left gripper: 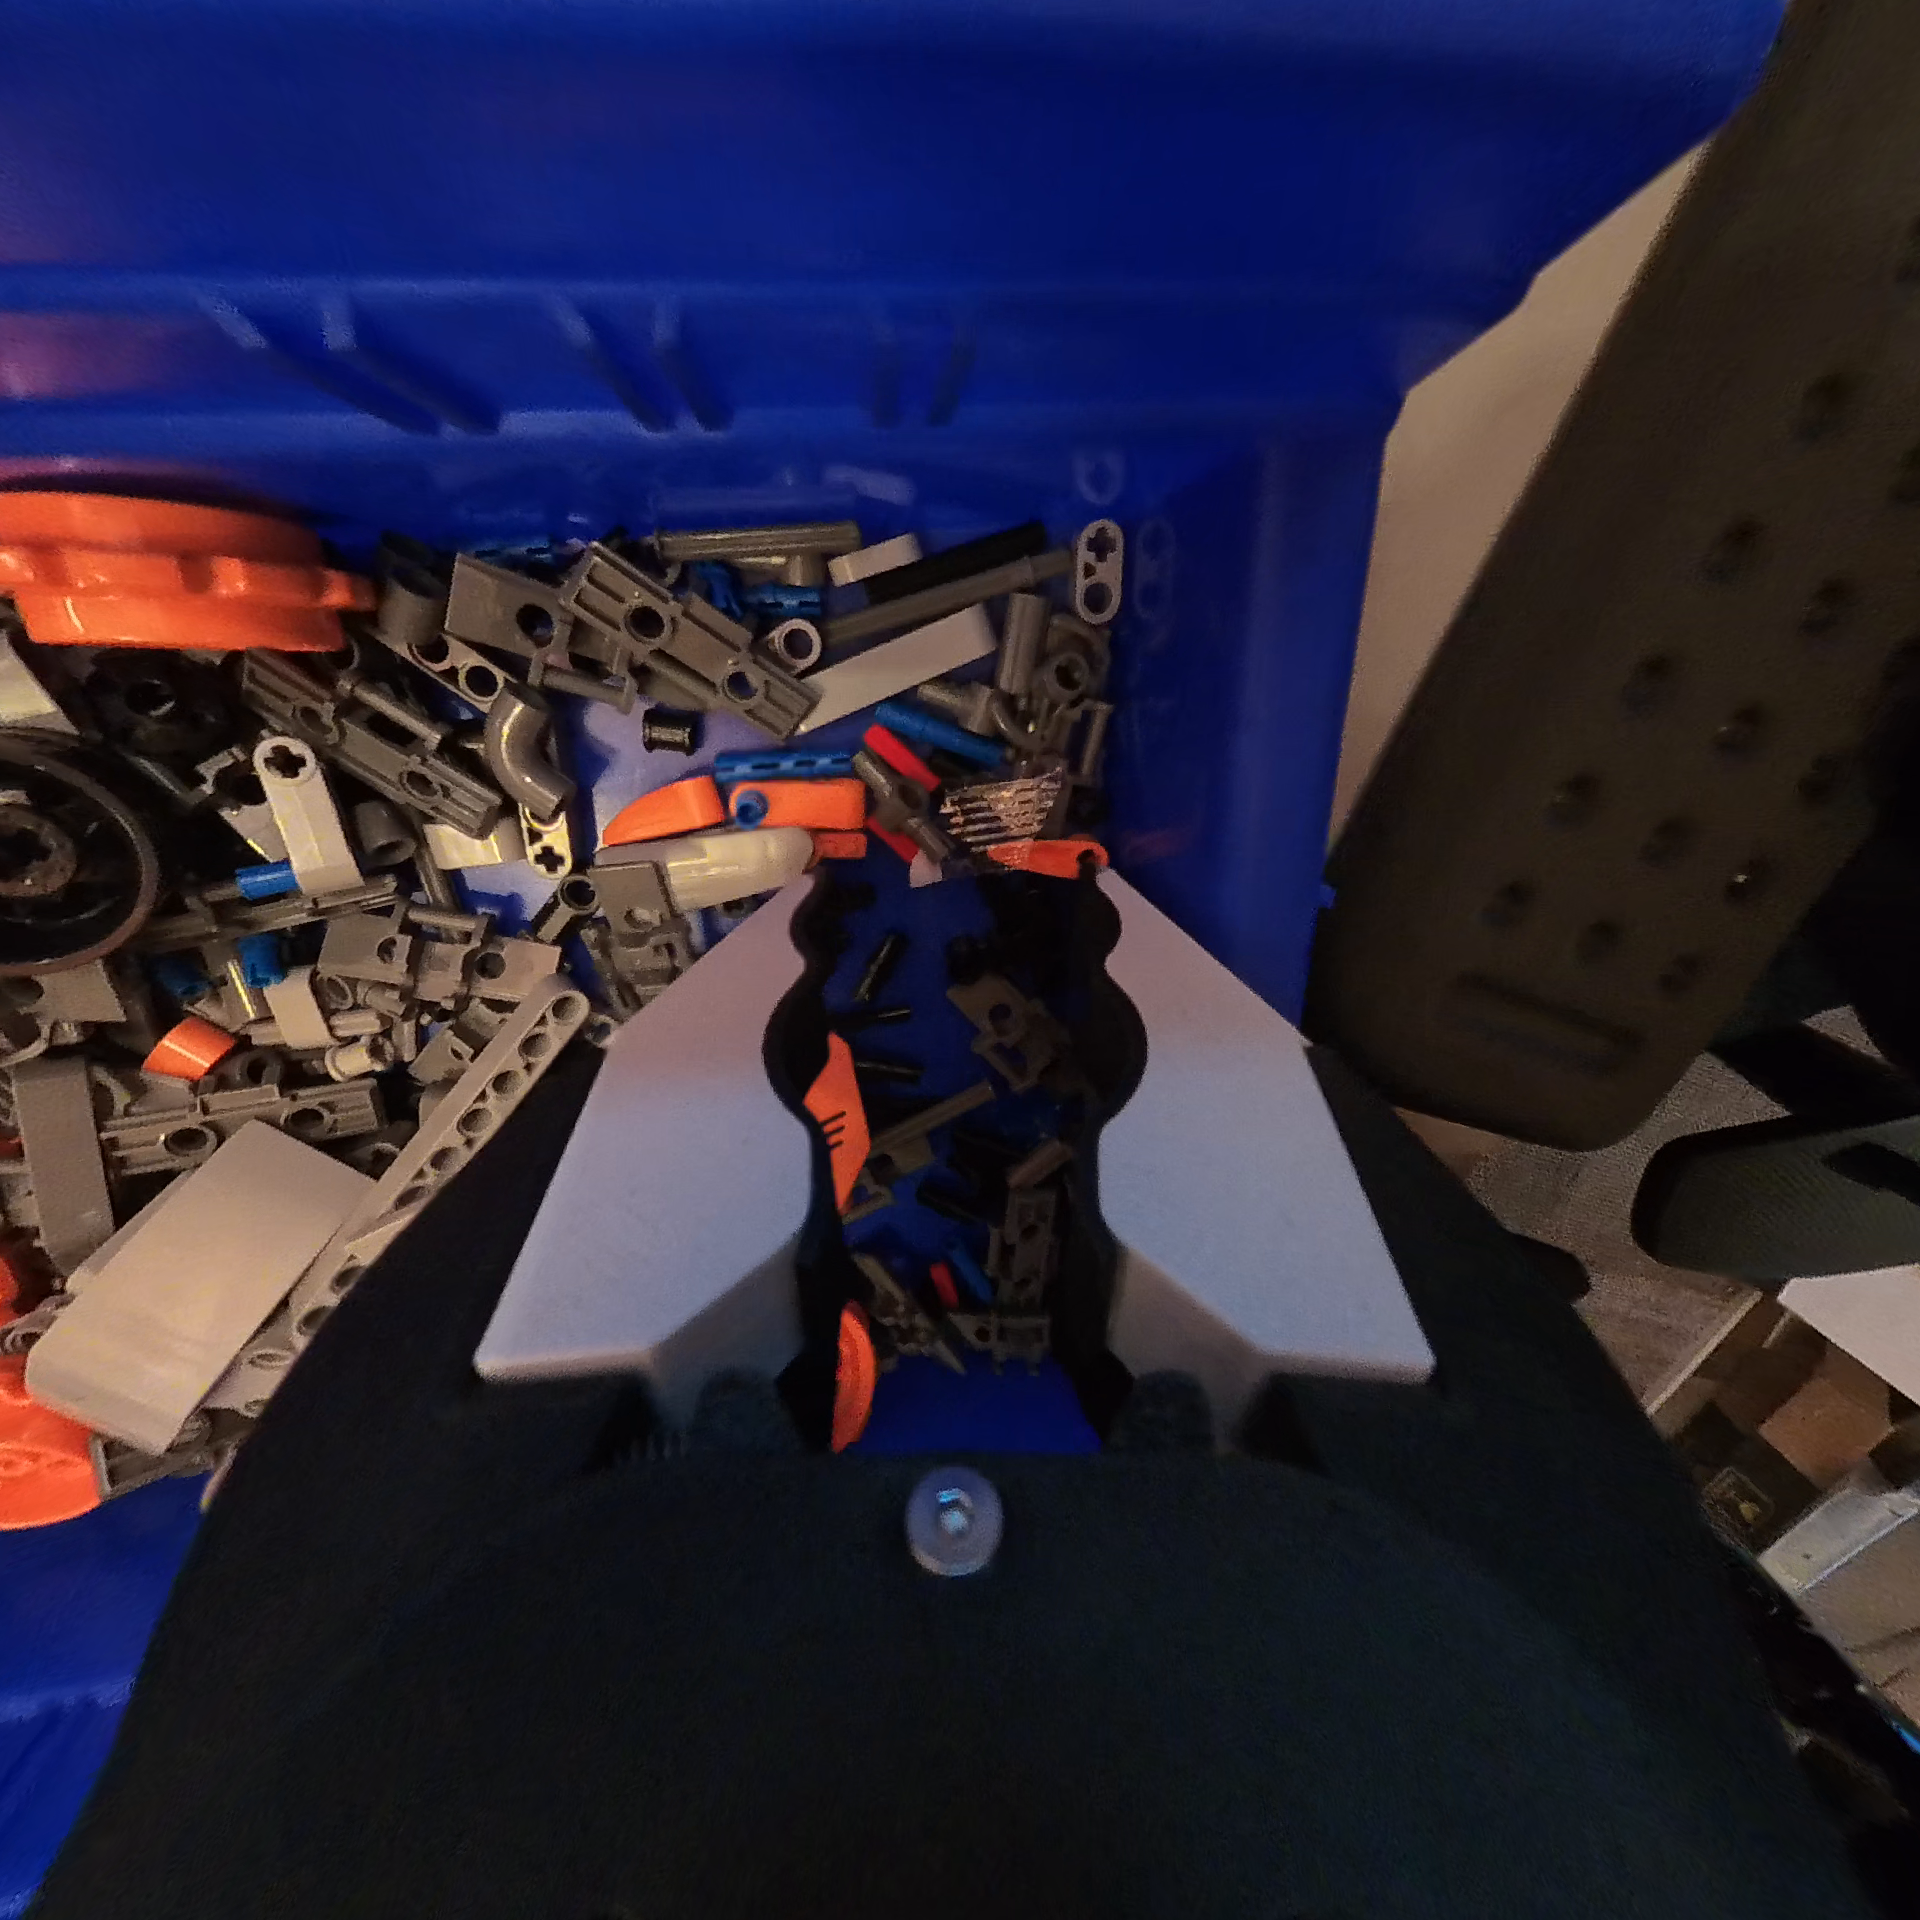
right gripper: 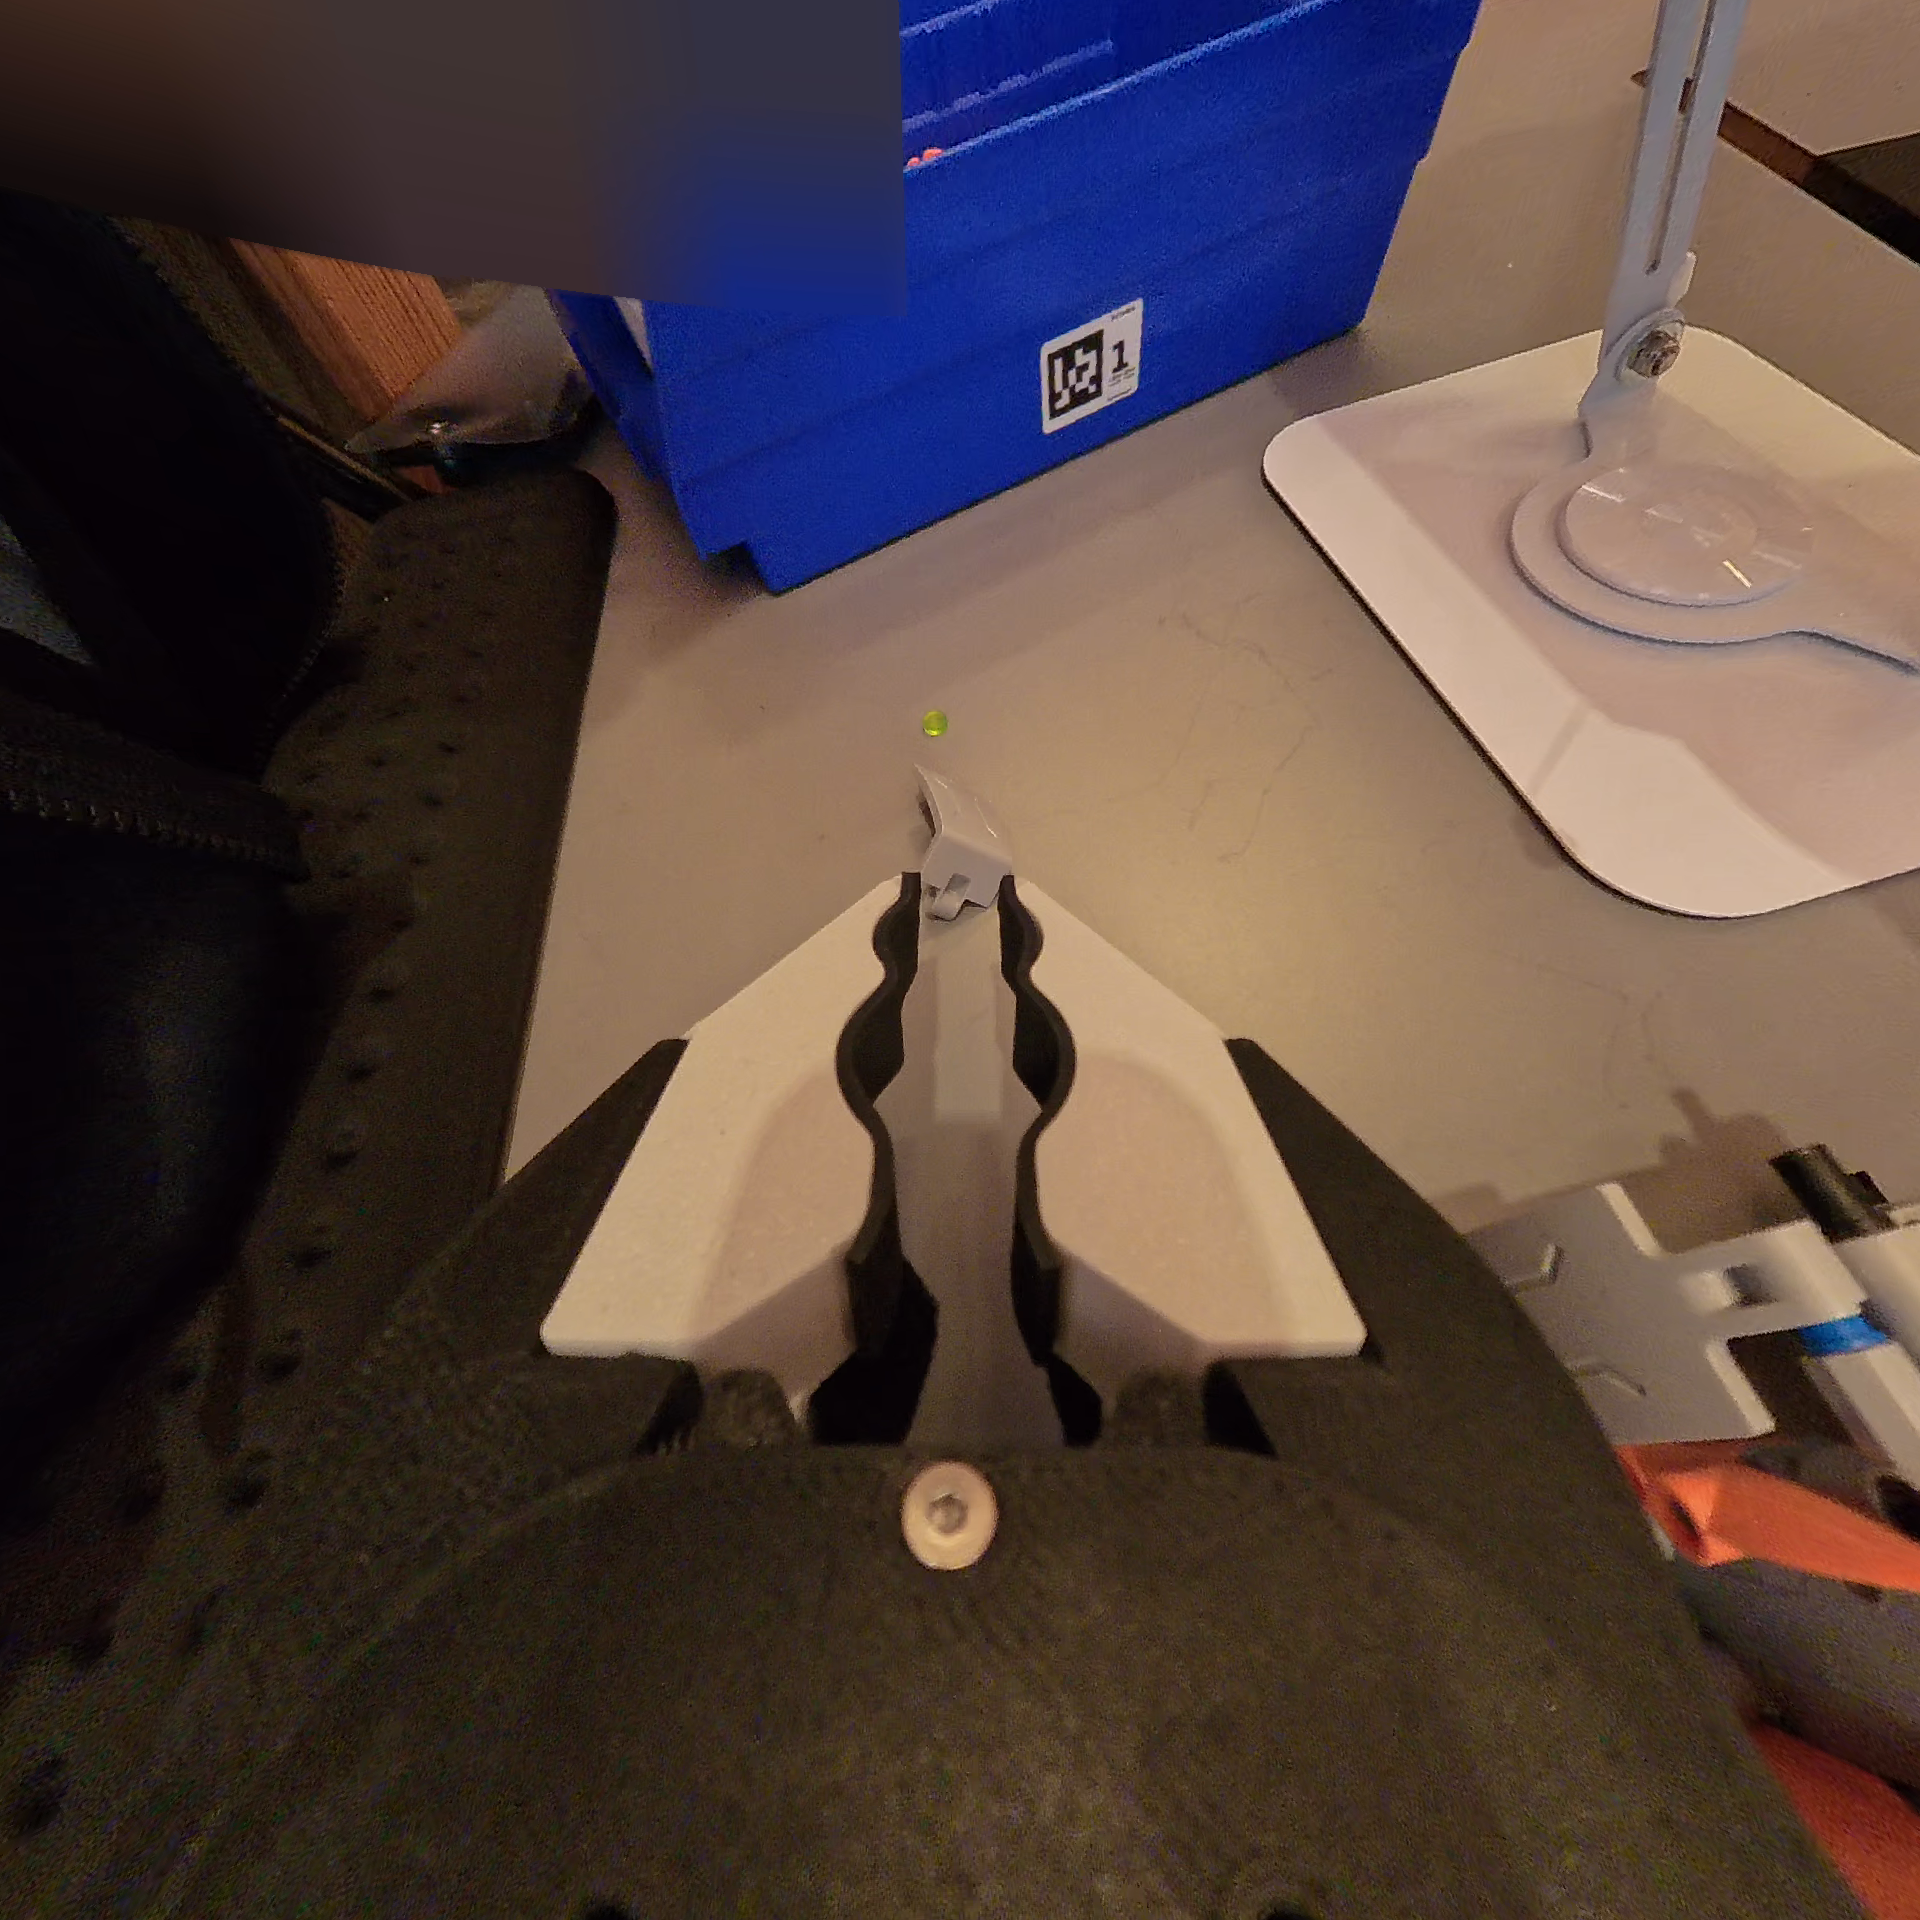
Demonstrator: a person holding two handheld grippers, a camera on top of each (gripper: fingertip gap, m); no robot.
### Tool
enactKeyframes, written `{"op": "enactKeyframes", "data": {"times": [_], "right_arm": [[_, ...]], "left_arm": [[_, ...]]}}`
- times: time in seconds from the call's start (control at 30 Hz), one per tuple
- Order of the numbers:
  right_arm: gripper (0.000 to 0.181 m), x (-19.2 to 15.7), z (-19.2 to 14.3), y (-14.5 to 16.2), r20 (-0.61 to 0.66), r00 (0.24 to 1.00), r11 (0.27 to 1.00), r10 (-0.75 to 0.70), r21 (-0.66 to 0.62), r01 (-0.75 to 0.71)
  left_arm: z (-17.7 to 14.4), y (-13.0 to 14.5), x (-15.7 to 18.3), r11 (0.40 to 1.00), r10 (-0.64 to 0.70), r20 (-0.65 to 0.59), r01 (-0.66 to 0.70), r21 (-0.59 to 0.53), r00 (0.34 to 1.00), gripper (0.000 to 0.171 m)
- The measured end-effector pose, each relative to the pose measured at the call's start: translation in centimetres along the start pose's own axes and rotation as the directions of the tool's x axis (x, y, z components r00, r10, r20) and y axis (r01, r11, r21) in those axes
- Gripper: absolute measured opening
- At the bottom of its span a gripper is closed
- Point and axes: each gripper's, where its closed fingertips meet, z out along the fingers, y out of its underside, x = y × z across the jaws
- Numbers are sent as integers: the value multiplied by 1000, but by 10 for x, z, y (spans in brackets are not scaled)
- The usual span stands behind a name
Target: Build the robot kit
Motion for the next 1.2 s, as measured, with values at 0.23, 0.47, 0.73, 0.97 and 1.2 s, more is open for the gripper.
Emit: {"op": "enactKeyframes", "data": {"times": [0.23, 0.47, 0.73, 0.97, 1.2], "right_arm": [[13, 1, -1, 0, -5, 1000, 1000, -2, 0, 2], [13, 1, -1, 1, -4, 1000, 1000, 0, -4, 0], [13, 1, -1, 1, -5, 1000, 1000, -2, -4, 2], [13, 1, 0, 1, -4, 1000, 1000, -3, -7, 3], [13, 1, 0, 1, -4, 1000, 1000, -3, -7, 3]], "left_arm": [[-7, 4, -5, 1000, -14, 9, 13, 23, 1000, 58], [-12, -7, -8, 997, -11, -14, 12, 83, 1000, 60], [3, -15, -24, 998, -38, 95, 33, 56, 995, 67], [-3, 3, -40, 997, -68, 184, 71, -6, 981, 56], [-25, 12, -54, 994, -104, 238, 106, 8, 966, 55]]}}
